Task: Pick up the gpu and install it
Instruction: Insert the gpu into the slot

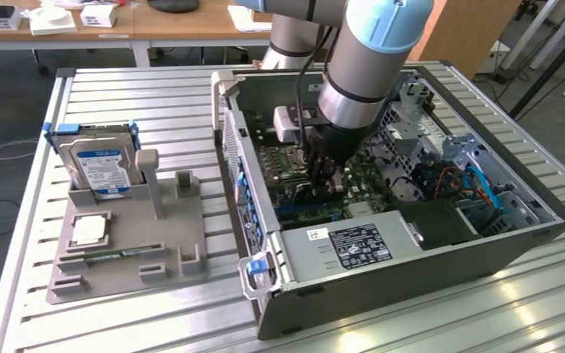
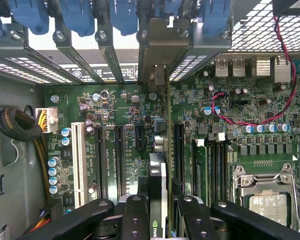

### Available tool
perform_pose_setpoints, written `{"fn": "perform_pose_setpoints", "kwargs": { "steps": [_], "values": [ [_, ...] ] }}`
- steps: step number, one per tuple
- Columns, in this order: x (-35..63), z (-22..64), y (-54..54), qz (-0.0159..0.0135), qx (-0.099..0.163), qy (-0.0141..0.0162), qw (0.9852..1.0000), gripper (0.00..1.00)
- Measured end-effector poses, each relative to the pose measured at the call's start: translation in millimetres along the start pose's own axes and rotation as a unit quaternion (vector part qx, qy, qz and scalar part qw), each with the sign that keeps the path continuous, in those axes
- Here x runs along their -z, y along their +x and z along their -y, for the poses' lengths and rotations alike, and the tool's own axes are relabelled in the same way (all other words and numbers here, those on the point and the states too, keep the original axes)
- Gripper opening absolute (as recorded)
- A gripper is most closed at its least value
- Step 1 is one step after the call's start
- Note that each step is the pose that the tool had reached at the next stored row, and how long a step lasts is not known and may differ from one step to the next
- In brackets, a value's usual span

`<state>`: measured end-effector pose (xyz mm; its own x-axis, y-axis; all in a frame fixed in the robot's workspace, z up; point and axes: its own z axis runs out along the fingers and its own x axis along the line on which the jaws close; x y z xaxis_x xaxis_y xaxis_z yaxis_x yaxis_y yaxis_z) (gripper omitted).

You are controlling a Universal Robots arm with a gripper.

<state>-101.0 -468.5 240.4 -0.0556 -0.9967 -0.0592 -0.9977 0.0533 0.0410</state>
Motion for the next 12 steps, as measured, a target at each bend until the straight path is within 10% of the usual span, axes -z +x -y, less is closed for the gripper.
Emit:
{"fn": "perform_pose_setpoints", "kwargs": {
  "steps": [12],
  "values": [
    [-0.1,-0.2,0.0,0.0,0.0,-0.0001,1.0,0.27]
  ]
}}
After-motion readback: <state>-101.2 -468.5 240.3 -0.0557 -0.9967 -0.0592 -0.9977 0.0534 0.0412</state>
